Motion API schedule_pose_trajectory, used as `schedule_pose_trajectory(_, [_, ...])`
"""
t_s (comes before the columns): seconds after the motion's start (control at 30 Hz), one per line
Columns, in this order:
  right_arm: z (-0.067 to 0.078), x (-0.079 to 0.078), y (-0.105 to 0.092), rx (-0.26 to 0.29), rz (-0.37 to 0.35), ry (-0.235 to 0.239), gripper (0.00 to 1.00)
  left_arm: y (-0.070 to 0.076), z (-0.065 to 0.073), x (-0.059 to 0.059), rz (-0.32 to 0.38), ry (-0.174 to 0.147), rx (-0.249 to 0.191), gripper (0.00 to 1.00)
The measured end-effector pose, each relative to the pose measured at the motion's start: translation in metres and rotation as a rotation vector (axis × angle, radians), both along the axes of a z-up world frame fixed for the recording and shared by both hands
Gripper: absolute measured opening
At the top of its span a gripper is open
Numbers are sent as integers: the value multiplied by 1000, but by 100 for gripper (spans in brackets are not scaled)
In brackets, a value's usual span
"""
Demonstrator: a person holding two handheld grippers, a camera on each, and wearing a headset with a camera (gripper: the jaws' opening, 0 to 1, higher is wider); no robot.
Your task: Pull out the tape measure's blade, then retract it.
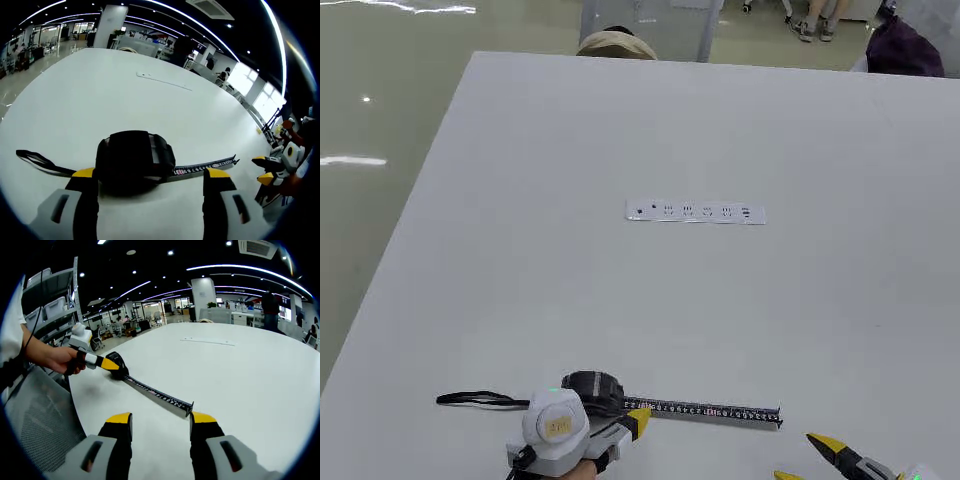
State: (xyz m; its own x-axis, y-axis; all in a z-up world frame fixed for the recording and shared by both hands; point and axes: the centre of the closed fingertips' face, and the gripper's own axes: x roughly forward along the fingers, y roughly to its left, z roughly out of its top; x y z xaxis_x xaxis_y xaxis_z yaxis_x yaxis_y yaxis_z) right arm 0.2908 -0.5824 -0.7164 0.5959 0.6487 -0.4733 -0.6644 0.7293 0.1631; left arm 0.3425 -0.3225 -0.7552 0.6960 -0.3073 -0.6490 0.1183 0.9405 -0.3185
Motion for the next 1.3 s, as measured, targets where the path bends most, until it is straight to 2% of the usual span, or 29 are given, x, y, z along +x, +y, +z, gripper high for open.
schedule_pose_trajectory(0.33, [-2, 3, 2, -1, 10, 3, 45, 4, -1, 3, 56, 9, -9, 80])
schedule_pose_trajectory(0.67, [-4, 10, 3, -4, 22, 7, 44, 5, -3, 5, 93, 24, 6, 80])
schedule_pose_trajectory(1.0, [-7, 16, 3, -18, 40, 13, 44, 7, -4, 8, 143, 43, -5, 79])
schedule_pose_trajectory(1.3, [-10, 24, 0, -23, 45, 24, 43, 8, -6, 10, 167, 55, 9, 79])
